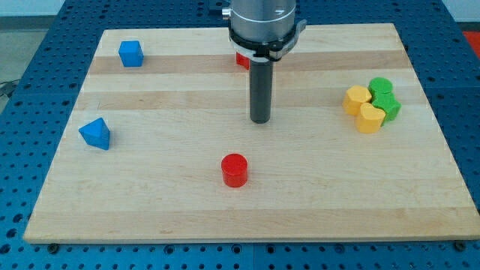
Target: Slide the red circle close to the red star
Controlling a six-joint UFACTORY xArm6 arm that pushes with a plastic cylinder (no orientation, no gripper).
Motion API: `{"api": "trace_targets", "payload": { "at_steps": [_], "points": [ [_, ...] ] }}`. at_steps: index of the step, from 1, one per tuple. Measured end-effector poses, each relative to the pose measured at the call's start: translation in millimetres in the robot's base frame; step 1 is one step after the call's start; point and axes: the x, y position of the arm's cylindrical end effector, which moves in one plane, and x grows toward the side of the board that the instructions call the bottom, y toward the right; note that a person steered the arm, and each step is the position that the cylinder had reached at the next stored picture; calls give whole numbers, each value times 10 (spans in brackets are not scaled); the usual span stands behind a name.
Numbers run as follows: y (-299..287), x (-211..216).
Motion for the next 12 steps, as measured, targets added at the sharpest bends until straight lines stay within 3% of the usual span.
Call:
{"api": "trace_targets", "payload": {
  "at_steps": [1,3,5,8,9,10,12],
  "points": [
    [162,646],
    [-7,1476],
    [-454,1415],
    [-454,-144],
    [-454,-491],
    [-467,-413],
    [-1312,758]
  ]
}}
